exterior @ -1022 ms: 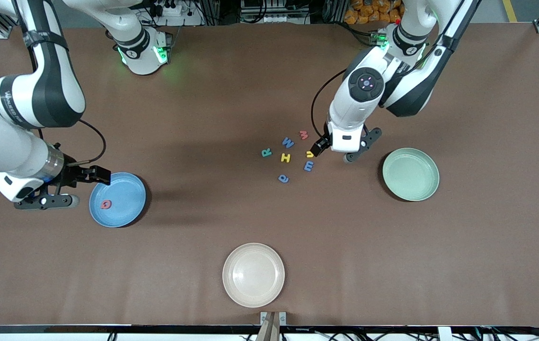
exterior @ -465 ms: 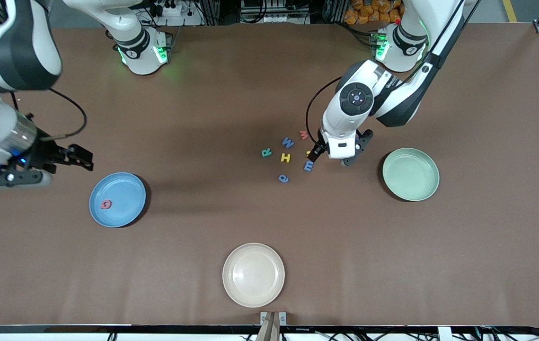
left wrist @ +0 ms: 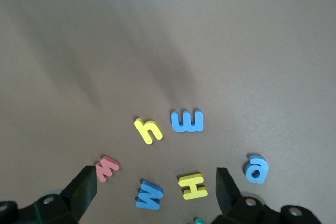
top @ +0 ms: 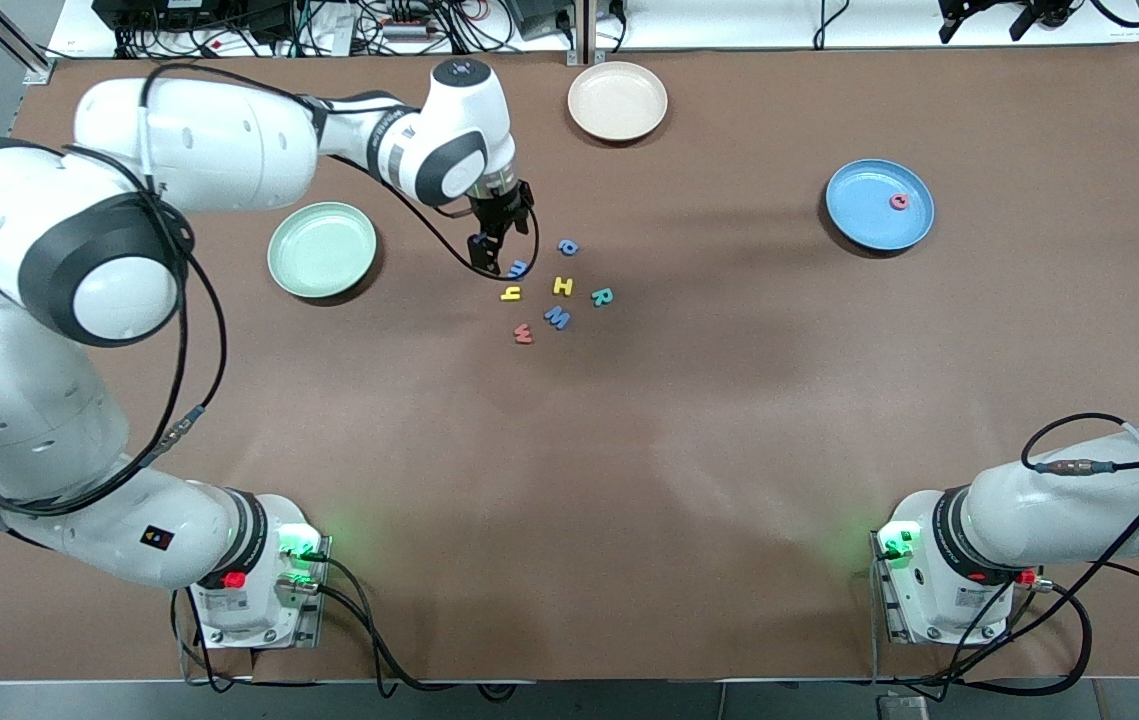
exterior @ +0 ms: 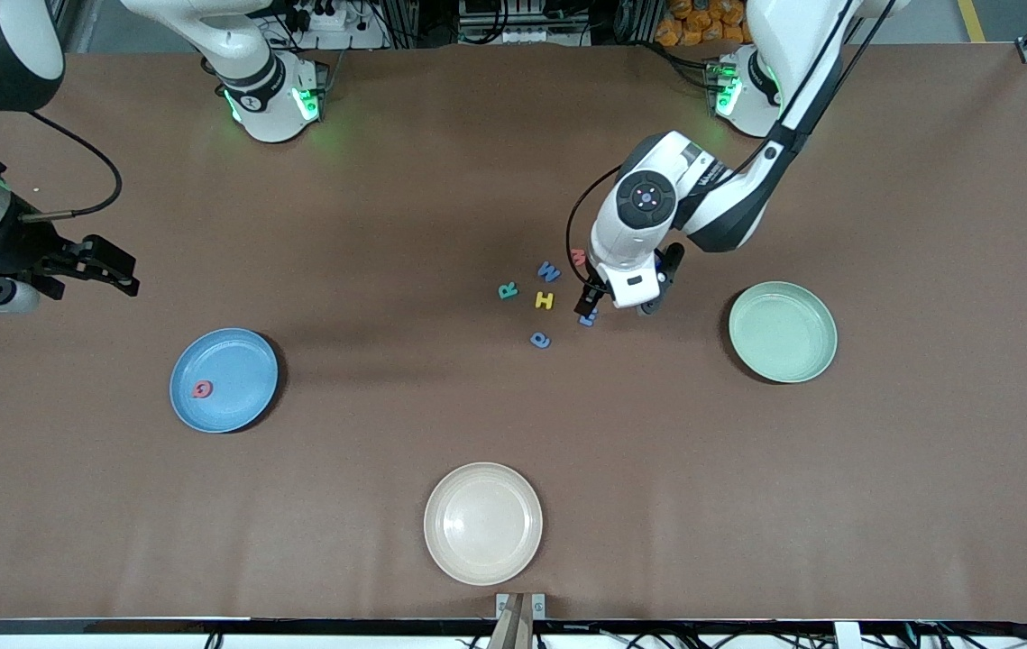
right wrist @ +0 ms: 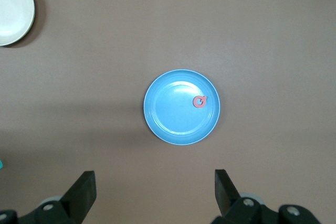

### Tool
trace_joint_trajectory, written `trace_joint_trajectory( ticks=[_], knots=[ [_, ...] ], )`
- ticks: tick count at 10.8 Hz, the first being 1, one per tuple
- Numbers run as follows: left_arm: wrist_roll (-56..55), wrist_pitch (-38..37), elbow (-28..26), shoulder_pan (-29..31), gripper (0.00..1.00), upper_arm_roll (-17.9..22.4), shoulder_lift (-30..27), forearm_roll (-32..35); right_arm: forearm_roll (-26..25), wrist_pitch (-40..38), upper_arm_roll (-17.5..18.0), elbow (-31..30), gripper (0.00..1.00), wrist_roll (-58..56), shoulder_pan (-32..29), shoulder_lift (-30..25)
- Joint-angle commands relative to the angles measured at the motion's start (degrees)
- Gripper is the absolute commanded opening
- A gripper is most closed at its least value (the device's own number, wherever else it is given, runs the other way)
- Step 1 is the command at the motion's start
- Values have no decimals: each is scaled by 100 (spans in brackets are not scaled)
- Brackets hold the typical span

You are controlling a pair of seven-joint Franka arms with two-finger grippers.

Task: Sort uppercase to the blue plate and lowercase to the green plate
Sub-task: 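Raise the right gripper from the plate while the left gripper reaches letters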

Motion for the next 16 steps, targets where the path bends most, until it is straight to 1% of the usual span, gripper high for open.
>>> trace_joint_trajectory(
  ticks=[1,2,3,4,6,8,10,11,12,13,14,16],
  knots=[
    [-333,362,-383,-168,100,126,-92,138,11,34,50,-155,100,-53,25,-102],
    [-342,659,-724,-186,100,126,-215,129,11,-1,50,-163,100,-44,86,-102],
    [-403,819,-954,-256,100,134,-268,129,11,7,93,-163,100,-27,148,-76],
    [-447,846,-1034,-274,100,134,-277,138,11,51,102,-163,100,8,314,-15],
    [-526,855,-1087,-326,100,134,-304,138,19,121,103,-163,100,17,700,160],
    [-597,1100,-1271,-353,100,152,-321,138,19,288,129,-163,100,17,1008,397],
    [-825,1356,-1377,-484,100,196,-295,147,19,551,155,-163,91,44,1334,687],
    [-835,1417,-1456,-580,100,318,-295,164,28,674,155,-163,90,131,1500,828],
    [-826,1479,-1483,-616,100,380,-286,173,28,823,164,-155,89,393,1667,1012],
    [-826,1488,-1492,-617,99,389,-269,173,167,990,173,-163,89,648,1826,1249],
    [-826,1506,-1492,-643,96,442,-251,173,230,1148,190,-163,89,929,1993,1399],
    [-826,1594,-1475,-827,94,713,-190,182,248,1491,252,-163,88,1500,2300,1698]
  ],
)
